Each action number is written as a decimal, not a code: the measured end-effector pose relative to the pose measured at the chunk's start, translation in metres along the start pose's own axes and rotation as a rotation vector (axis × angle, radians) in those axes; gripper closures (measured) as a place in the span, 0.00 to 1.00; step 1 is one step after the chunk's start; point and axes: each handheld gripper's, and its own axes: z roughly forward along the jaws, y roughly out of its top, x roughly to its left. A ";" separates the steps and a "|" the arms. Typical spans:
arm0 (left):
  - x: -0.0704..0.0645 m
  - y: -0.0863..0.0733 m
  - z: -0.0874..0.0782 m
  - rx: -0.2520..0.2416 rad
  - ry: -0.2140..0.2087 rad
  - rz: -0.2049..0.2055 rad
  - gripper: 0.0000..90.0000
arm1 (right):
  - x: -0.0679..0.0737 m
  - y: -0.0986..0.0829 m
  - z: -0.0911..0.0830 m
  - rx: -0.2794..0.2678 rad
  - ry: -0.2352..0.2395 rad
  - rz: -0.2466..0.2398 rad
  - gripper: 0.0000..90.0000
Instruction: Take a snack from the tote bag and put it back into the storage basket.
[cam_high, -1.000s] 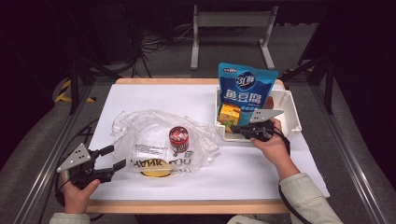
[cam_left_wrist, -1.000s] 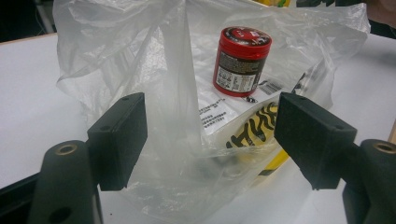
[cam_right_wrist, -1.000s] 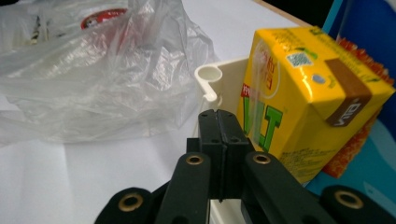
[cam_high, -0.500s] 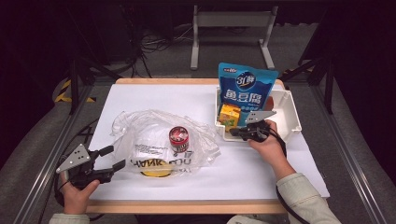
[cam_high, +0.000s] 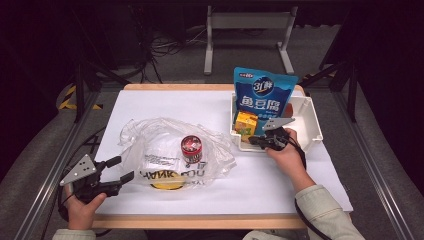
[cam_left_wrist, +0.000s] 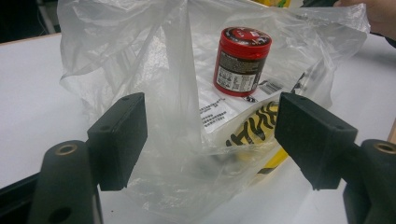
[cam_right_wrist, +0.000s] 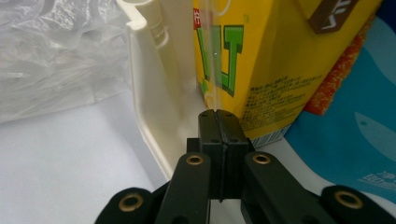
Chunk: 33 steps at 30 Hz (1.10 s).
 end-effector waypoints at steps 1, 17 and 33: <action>0.000 0.000 0.000 0.000 0.000 -0.002 0.29 | -0.001 0.000 0.000 0.003 -0.006 0.002 1.00; 0.000 -0.001 -0.001 -0.003 0.001 -0.002 0.29 | -0.004 0.000 0.000 0.029 -0.026 0.040 1.00; 0.000 -0.001 -0.002 -0.005 0.002 -0.011 0.29 | -0.005 -0.001 -0.004 0.041 -0.015 0.055 1.00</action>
